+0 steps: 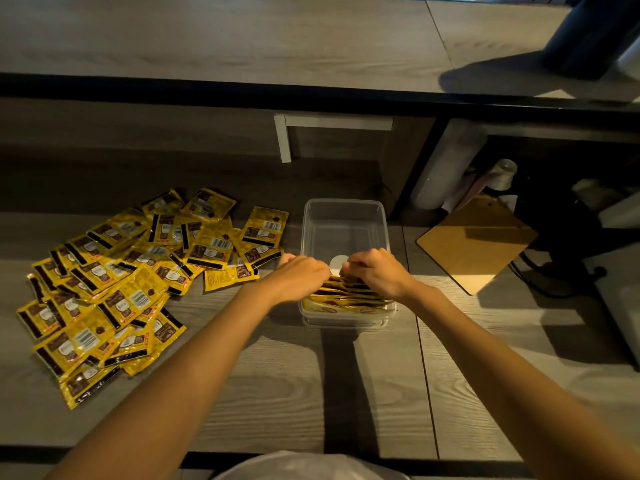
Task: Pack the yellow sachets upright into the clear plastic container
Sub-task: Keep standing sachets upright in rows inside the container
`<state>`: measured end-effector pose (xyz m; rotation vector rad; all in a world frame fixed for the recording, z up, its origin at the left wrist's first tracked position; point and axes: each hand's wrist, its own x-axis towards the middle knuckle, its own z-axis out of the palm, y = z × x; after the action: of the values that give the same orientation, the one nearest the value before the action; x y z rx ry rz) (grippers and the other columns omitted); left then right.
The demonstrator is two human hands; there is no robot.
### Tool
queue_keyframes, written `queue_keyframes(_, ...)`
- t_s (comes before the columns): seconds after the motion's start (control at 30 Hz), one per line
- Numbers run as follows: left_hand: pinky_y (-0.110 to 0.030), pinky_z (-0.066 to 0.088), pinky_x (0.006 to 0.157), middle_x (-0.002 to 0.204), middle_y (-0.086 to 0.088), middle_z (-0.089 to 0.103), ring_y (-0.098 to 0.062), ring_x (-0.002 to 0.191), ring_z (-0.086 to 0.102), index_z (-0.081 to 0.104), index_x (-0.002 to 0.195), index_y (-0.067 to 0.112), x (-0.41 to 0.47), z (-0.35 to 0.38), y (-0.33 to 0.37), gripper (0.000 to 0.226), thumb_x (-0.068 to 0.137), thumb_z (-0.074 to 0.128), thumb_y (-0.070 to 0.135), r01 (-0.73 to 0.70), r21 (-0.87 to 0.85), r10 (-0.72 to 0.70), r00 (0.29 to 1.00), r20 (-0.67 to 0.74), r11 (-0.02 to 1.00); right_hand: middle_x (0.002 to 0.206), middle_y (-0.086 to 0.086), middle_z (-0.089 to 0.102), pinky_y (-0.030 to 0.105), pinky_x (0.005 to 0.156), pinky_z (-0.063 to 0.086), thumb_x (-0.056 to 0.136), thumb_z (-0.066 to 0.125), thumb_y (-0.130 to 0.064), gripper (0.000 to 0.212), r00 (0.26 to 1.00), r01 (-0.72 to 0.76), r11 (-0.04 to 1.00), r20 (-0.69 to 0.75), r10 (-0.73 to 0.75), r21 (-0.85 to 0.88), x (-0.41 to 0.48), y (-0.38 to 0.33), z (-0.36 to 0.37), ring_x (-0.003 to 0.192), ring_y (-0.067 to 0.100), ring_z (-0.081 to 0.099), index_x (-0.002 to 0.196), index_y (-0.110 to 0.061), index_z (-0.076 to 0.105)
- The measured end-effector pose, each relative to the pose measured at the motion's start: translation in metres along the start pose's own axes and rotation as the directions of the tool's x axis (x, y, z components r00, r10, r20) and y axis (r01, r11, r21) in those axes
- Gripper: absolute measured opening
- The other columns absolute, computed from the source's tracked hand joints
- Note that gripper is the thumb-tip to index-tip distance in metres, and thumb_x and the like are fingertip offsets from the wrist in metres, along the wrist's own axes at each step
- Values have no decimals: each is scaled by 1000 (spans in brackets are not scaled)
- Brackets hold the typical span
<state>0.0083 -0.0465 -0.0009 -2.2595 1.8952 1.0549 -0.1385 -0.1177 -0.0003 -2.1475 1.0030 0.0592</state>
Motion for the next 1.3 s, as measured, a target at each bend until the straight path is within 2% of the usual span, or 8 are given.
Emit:
queue_keyframes(0.23, -35, 28, 109, 142, -9, 46, -23, 134, 37, 49, 132, 11, -8, -11, 4, 40, 98, 28, 12, -9, -221, -20, 991, -129, 975, 112, 13, 66, 28, 89, 45, 100, 32, -21, 41, 997, -77, 994, 28, 75, 84, -3, -5, -5, 103, 24, 60, 107, -4, 68)
queue_keyframes(0.4, -36, 37, 106, 136, -7, 53, -21, 128, 44, 53, 130, 13, -14, -24, -14, 38, 95, 37, 10, -31, -288, -64, 947, -315, 957, 108, 15, 69, 44, 94, 48, 99, 33, -26, 42, 994, -71, 996, -80, 76, 60, 5, -16, -3, 100, 28, 62, 104, -1, 67)
queue_keyframes(0.57, -36, 44, 95, 127, -11, 58, -26, 115, 55, 58, 123, 9, -32, -29, -53, 34, 94, 39, 9, 90, -323, -234, 867, -440, 942, 95, 13, 69, 41, 82, 50, 96, 39, -24, 31, 966, 50, 994, -248, -72, -92, 17, -55, 11, 90, 30, 63, 101, -6, 64)
queue_keyframes(0.67, -38, 44, 90, 128, -15, 57, -30, 113, 54, 56, 125, 7, -41, -22, -86, 35, 94, 39, 7, 251, -304, -363, 841, -402, 919, 117, 15, 63, 46, 90, 48, 94, 43, -14, 29, 968, 173, 976, -160, -193, -130, 29, -87, 40, 105, 32, 59, 119, -8, 58)
queue_keyframes(0.8, -40, 32, 108, 150, -15, 31, -32, 136, 33, 36, 140, 6, -48, 0, -124, 47, 93, 41, 6, 398, -215, -446, 854, -269, 892, 129, 19, 52, 46, 94, 47, 90, 47, -5, 38, 985, 170, 958, 66, -159, -230, 49, -114, 92, 114, 40, 54, 128, -4, 47)
queue_keyframes(1.03, -48, 6, 117, 156, -20, -9, -37, 144, -9, 2, 149, 12, -55, 24, -155, 71, 95, 45, 31, 546, -86, -550, 804, -226, 833, 160, 5, -3, 51, 118, 14, 94, 43, -13, 67, 951, 88, 904, 306, 49, -419, 82, -116, 126, 147, 30, -2, 149, -15, 5)
queue_keyframes(1.17, -49, 2, 117, 155, -22, -10, -41, 143, -8, -3, 149, 12, -55, 36, -165, 77, 93, 46, 34, 602, -96, -607, 763, -224, 793, 159, 3, -10, 53, 117, 14, 93, 47, -15, 71, 943, 159, 822, 330, 37, -547, 87, -111, 131, 146, 32, -9, 150, -18, 3)
queue_keyframes(1.3, -44, 12, 117, 157, -15, 8, -34, 144, 10, 7, 149, 11, -60, 45, -164, 66, 95, 42, 28, 557, -104, -557, 765, -322, 824, 158, 5, -18, 53, 118, 12, 94, 45, -15, 54, 937, 279, 714, 343, -57, -642, 75, -106, 135, 145, 32, -15, 145, -10, 27)
